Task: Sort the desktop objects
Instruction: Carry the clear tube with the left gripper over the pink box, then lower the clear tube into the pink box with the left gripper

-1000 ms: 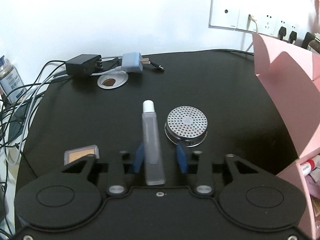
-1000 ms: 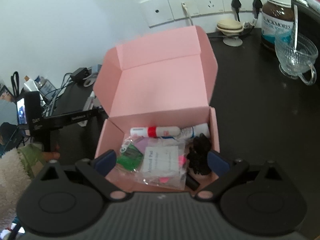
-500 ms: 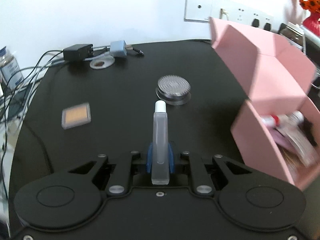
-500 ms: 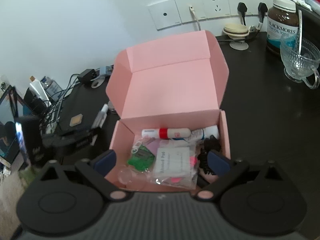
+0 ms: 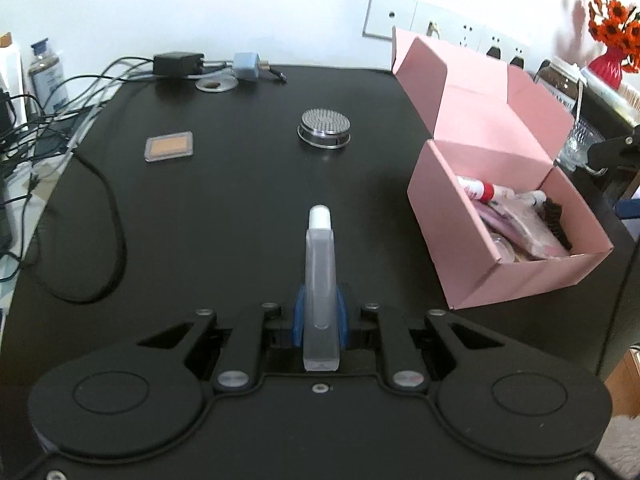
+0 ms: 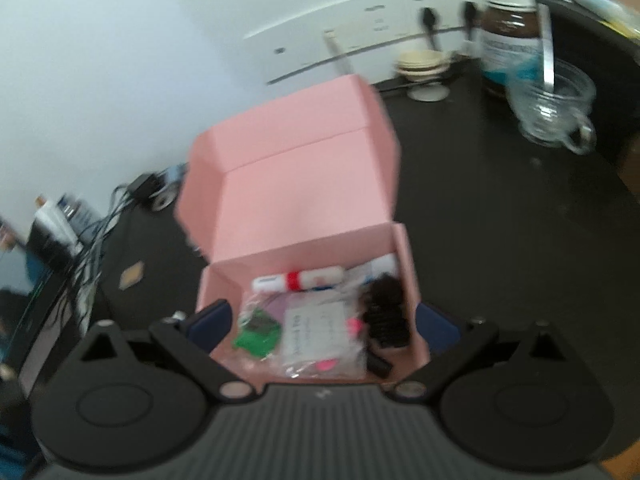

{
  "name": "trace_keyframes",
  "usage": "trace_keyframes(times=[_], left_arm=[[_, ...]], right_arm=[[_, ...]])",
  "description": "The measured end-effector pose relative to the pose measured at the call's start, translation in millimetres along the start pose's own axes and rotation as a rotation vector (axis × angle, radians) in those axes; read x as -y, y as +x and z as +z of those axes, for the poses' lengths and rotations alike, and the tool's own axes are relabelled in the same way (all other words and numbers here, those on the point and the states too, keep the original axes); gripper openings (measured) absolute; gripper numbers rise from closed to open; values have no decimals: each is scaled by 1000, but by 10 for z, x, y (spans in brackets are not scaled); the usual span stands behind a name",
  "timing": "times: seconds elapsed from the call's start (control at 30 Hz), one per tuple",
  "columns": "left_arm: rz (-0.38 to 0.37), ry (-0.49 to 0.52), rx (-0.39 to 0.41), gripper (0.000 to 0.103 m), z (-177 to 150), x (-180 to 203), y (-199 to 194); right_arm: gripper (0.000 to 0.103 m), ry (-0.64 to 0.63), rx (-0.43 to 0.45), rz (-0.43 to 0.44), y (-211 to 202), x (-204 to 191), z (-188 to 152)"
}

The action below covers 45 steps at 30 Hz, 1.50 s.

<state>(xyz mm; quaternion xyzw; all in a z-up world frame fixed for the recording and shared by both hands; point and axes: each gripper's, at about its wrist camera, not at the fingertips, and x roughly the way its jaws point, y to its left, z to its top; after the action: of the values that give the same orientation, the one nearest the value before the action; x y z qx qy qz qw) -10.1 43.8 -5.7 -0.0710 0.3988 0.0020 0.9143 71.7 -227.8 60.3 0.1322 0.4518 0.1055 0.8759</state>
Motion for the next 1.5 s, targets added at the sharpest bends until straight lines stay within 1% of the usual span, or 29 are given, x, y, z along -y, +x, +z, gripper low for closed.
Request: trace_keyframes(times=[0.1,0.23,0.37,0.43,0.57,0.63,0.77,0.9,1.0,1.13,1.3,1.5], left_arm=[[-11,18,34,16,45,37,-137],[-30,69,91,16,150,170,-273],[-53,42,124,16,254,237,-315],[-50,33,139,16,284,250,-346],[-59,36,189,16,356,290,-454],[-81,54,208,16,404,358,-502],[-134,82,214,16,453,543,-515],[-198,140,181,16,437,785,-426],[-223,179,148,16,442,949,-289],[-231,168,112,16,499,1036,-87],[-222,192,85,16,556,1135,105],[-231,212,25,17,521,1218,274]], right_arm=[[98,39,11,-7,-14,81,12],[98,60,22,-18,-36,138,1],[98,75,19,-14,-47,163,-16],[98,72,21,-9,-63,162,-19],[98,72,37,-8,-101,183,-9],[98,80,41,-12,-114,207,-4],[98,97,35,-20,-106,264,1],[98,92,33,-21,-96,274,4],[98,82,32,-20,-90,274,7],[98,83,24,-18,-73,290,6],[98,72,22,-16,-65,295,6],[98,68,18,-18,-55,316,15]])
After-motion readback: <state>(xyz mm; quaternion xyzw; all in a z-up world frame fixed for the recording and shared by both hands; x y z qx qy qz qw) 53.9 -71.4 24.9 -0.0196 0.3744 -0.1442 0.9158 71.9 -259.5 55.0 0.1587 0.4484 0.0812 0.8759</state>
